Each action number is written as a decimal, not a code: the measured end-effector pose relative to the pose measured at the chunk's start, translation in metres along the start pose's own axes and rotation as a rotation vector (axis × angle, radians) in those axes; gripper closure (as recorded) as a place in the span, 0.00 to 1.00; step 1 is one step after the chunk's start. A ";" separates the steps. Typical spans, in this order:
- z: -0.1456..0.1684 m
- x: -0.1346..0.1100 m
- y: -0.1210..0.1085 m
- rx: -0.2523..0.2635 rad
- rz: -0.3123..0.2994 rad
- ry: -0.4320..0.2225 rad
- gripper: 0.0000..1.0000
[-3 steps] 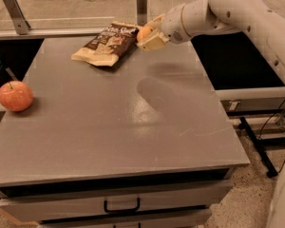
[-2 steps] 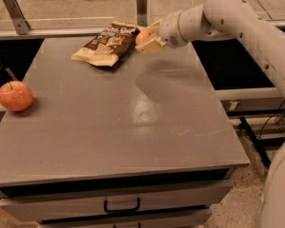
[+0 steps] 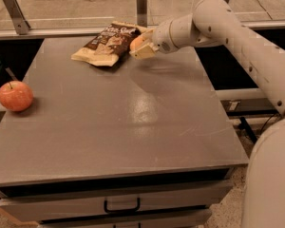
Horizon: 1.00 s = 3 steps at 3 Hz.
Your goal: Move orange near brown chip bag
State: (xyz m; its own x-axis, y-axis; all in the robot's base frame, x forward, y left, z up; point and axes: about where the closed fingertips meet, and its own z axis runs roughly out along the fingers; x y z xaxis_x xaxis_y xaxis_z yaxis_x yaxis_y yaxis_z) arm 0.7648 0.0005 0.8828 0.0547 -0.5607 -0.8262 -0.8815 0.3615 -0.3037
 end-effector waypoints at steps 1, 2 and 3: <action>0.012 0.001 0.004 -0.023 0.012 0.000 0.36; 0.023 0.001 0.011 -0.049 0.019 0.004 0.12; 0.029 0.001 0.014 -0.060 0.018 0.012 0.00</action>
Offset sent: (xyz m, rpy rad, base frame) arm 0.0013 0.0264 -0.0201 0.0006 0.0617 0.0397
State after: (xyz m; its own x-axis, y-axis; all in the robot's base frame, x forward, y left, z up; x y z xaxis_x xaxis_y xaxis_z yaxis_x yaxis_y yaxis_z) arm 0.7661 0.0263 0.8644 0.0330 -0.5636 -0.8254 -0.9089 0.3266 -0.2594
